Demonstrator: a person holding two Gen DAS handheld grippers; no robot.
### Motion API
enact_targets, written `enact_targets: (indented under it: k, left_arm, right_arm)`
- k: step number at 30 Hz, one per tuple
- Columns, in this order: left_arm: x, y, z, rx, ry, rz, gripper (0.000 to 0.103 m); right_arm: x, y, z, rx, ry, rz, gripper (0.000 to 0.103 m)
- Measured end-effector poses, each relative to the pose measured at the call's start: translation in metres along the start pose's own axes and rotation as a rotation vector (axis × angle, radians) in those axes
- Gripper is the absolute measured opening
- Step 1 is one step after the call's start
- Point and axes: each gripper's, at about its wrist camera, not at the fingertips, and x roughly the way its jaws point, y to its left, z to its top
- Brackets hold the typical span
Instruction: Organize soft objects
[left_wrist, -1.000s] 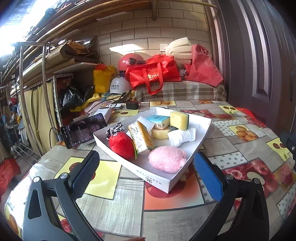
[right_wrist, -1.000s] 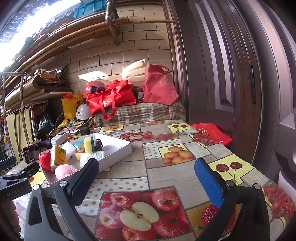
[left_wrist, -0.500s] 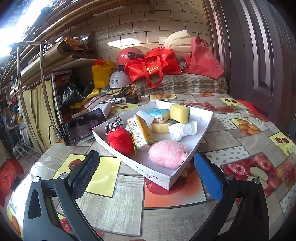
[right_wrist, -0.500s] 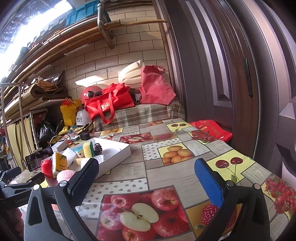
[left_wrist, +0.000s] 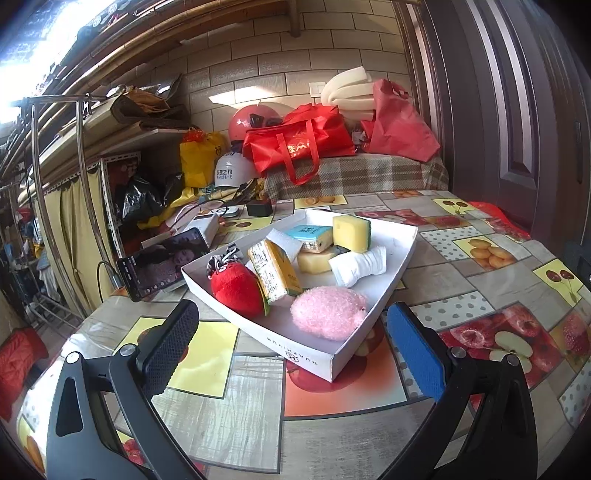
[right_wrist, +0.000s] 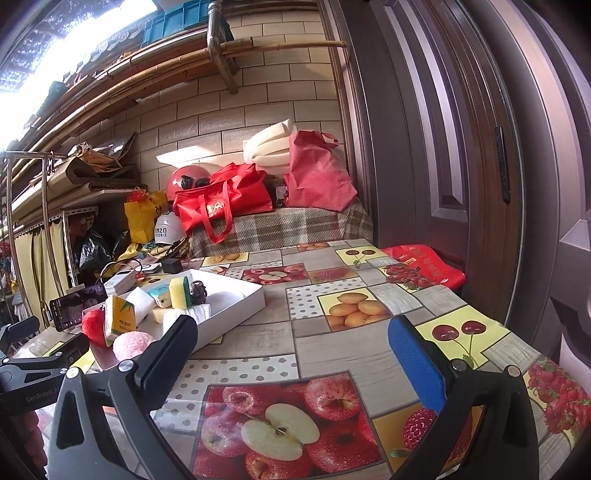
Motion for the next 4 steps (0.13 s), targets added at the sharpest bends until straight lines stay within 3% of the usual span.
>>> enact_targets:
  k: [4]
  left_arm:
    - [0.0004, 0.0006, 0.0000, -0.004, 0.002, -0.006, 0.103]
  right_arm:
    - [0.0005, 0.0002, 0.0003, -0.002, 0.001, 0.001, 0.103]
